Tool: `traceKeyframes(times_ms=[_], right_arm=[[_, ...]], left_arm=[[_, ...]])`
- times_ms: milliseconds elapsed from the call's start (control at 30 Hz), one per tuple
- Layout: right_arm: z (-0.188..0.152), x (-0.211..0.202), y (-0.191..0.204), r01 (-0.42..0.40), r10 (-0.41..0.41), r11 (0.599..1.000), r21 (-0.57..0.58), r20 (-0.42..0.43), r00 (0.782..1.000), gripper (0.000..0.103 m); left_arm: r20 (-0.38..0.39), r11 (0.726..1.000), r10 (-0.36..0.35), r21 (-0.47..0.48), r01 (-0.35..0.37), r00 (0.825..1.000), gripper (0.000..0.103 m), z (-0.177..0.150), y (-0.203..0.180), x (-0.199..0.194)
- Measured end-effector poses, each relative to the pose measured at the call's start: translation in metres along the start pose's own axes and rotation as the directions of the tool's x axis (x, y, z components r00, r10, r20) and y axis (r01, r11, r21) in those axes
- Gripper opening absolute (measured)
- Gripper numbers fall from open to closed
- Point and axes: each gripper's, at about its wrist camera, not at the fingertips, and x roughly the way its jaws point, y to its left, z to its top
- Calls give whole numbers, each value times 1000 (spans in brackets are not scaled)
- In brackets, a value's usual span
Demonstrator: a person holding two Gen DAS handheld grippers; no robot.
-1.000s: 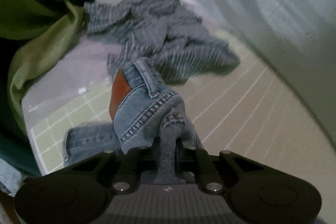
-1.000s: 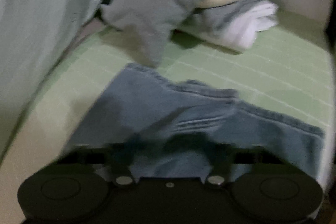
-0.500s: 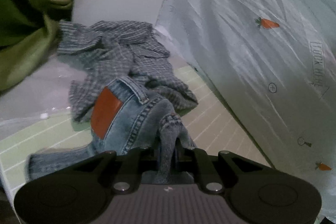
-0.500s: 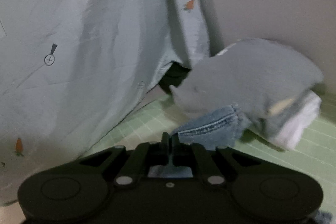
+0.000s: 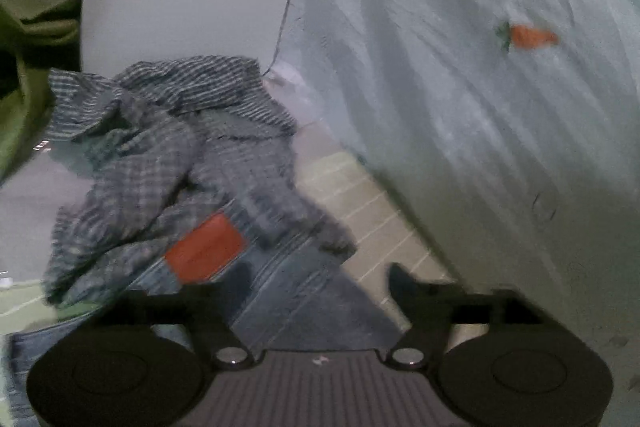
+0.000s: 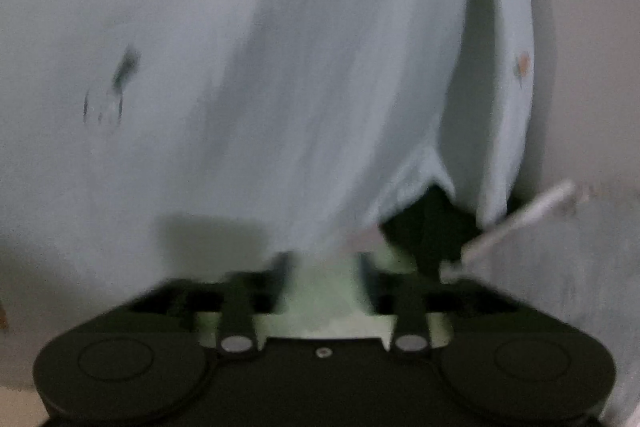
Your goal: Fold clothes
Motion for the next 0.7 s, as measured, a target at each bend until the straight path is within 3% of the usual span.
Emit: traceKeyframes(times_ms=[67, 200, 233, 300, 400, 500, 600, 700], right_arm=[[-38, 6, -9, 4, 0, 1000, 30, -116, 993, 55], [-100, 17, -29, 98, -37, 983, 158, -349, 936, 56], [-110, 17, -31, 89, -10, 977, 196, -374, 927, 56], [-121, 18, -28, 59, 39, 970, 234, -391, 919, 56], [-123, 29, -10, -10, 109, 970, 243, -399, 910, 65], [-122, 45, 9, -35, 134, 972, 232, -428, 894, 67], [-120, 56, 29, -10, 93, 983, 181, -454, 886, 71], [-119, 60, 44, 20, 32, 995, 102, -480, 876, 68]], left_arm=[[-32, 1000, 23, 22, -23, 999, 80, -11, 0, 0], [-121, 997, 53, 66, -45, 991, 80, -41, 5, 1], [-145, 996, 64, 78, -53, 987, 80, -49, 6, 2], [-196, 992, 96, 101, -77, 976, 81, -65, 8, 6], [-281, 988, 135, 109, -109, 950, 81, -85, 12, 15], [-320, 989, 142, 89, -119, 937, 82, -100, 16, 19], [-339, 988, 149, 89, -126, 929, 85, -108, 19, 19], [-346, 985, 161, 109, -130, 924, 90, -114, 20, 18]])
